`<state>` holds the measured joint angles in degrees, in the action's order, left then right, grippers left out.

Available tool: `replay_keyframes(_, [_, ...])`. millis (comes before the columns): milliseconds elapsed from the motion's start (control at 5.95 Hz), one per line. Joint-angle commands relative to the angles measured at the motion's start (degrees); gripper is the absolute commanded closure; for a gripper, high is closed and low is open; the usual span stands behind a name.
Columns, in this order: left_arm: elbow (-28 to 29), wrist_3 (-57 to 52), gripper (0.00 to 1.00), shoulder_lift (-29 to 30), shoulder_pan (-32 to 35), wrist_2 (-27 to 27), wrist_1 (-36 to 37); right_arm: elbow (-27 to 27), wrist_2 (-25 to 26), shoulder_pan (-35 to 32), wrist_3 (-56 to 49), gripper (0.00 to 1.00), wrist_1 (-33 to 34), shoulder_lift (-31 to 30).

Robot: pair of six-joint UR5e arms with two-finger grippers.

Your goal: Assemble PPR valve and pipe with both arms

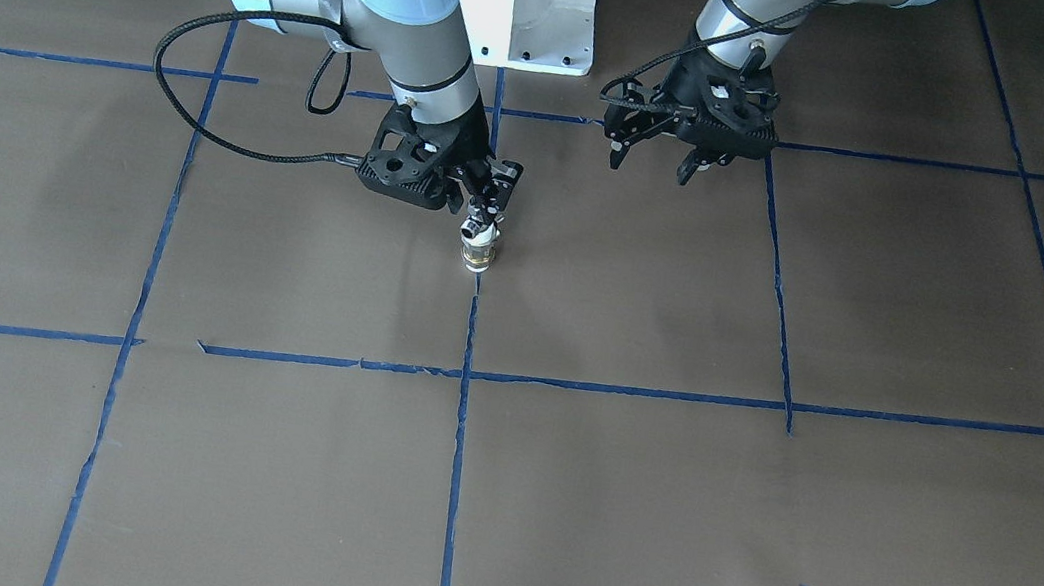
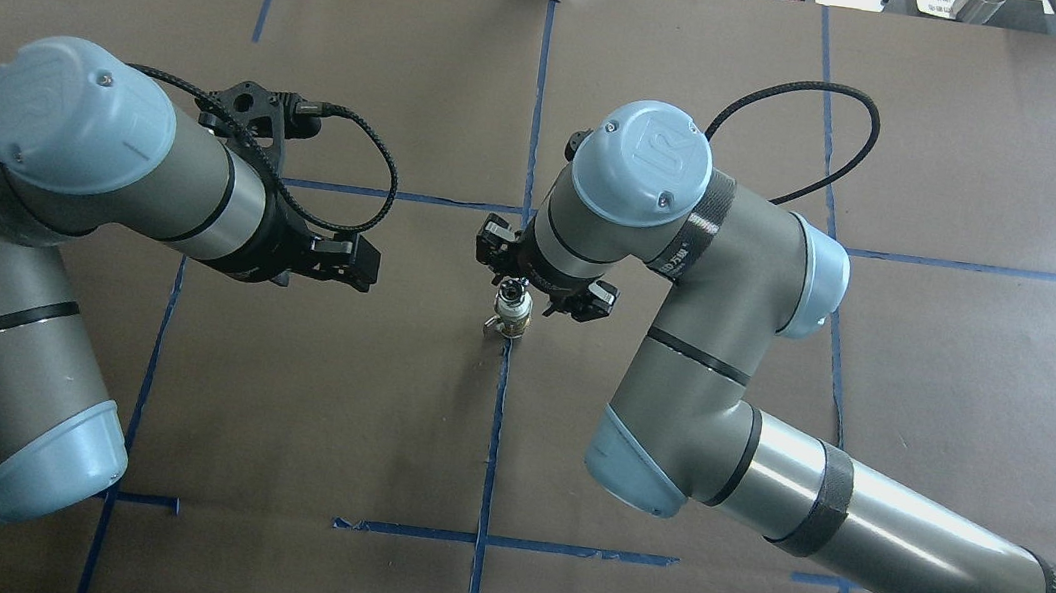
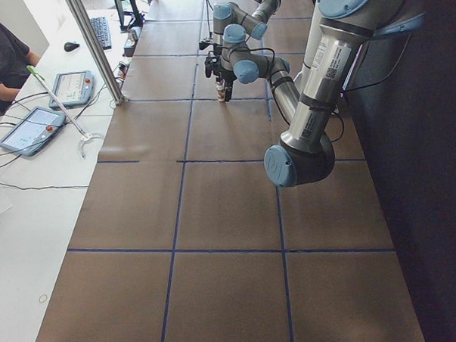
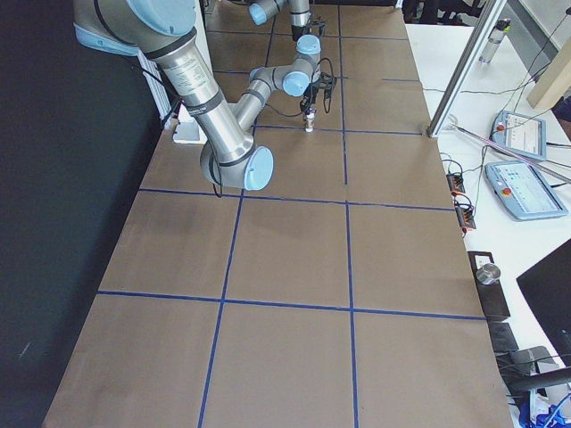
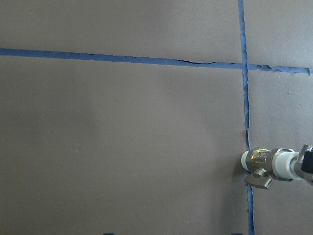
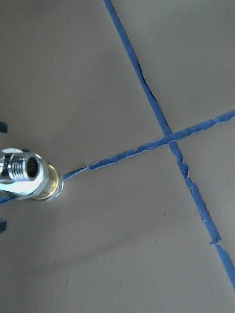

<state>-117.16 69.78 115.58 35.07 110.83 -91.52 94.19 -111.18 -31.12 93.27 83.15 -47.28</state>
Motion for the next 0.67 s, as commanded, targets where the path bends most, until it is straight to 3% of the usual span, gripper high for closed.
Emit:
replay_keyframes(0, [-0.09,-0.09,0.16,0.0,0.0,0.0,-0.06,0.63,0.08,-0.08,0.07,0.27,-0.18,0.17])
replay_keyframes(168, [-0.27,-0.09,0.16,0.0,0.35,0.0,-0.06,2.38,0.26,-0.52,-0.02,0.13,-0.26,0.0])
replay_keyframes(336, [-0.53,-0.17,0.16,0.0,0.96,0.0,-0.06,5.7,0.43,-2.35,-0.02,0.11,-0.18,-1.31])
replay_keyframes(504, [-0.62,-0.26,0.17,-0.09,2.1,0.09,0.02,13.22,0.35,-4.54,-0.28,0.01,-0.44,-7.67])
